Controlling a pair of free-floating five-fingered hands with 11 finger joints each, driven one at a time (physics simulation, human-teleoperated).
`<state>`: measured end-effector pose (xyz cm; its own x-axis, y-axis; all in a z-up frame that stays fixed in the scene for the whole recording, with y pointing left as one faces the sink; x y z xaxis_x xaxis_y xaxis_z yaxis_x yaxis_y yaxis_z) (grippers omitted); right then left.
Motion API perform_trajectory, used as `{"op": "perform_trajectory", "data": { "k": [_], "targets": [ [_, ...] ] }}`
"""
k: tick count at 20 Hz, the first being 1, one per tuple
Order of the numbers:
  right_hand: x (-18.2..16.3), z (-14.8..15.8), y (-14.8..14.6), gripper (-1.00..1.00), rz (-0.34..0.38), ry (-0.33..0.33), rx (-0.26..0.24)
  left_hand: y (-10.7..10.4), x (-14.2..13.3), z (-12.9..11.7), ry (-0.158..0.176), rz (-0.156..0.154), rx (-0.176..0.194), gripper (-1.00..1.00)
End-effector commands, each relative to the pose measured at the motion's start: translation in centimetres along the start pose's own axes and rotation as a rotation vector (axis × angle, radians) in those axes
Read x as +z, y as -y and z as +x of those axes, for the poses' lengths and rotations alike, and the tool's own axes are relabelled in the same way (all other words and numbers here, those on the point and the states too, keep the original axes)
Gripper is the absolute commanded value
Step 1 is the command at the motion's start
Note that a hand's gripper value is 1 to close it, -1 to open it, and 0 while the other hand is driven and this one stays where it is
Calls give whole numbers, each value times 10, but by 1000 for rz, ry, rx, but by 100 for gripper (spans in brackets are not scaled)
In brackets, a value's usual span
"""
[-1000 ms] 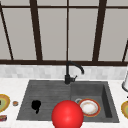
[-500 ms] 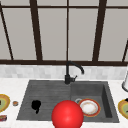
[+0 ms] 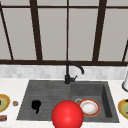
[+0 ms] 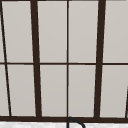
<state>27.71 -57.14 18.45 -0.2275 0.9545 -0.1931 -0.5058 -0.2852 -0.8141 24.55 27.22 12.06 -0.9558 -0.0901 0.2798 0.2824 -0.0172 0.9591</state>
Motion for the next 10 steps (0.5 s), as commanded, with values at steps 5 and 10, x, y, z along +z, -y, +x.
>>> {"op": "perform_trajectory", "data": {
  "k": [5,10],
  "targets": [
    [10,-4,16,-100,117,46,-107,0,0,0,0,0,0,0],
    [16,-6,25,-100,183,62,-140,0,0,0,0,0,0,0]
  ]
}}
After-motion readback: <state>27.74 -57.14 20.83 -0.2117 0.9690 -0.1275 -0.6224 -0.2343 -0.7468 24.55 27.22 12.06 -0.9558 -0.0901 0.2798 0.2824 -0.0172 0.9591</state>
